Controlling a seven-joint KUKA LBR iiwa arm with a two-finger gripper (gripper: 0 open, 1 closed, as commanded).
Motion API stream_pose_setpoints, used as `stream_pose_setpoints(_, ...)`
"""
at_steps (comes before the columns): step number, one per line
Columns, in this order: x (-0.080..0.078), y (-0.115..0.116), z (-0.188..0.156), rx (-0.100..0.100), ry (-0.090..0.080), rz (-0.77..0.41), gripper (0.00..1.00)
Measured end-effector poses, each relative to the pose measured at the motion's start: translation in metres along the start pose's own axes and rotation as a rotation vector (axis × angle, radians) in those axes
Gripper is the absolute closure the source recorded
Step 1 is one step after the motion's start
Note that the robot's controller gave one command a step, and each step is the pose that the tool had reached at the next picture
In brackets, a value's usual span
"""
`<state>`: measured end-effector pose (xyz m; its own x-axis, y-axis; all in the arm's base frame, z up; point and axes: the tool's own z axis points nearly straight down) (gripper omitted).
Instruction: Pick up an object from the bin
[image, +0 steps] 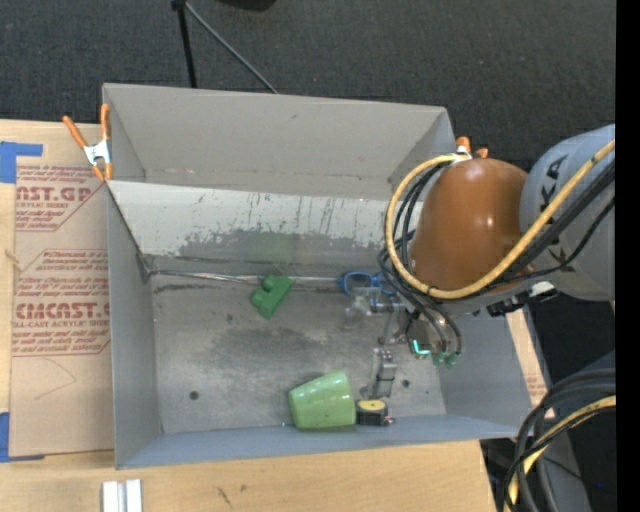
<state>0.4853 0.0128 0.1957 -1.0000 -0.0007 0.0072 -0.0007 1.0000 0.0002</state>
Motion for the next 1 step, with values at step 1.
stream_pose_setpoints(1, 0.0002, -0.0390, 0.1274, 0.001, -0.017, -0.091, 0.00)
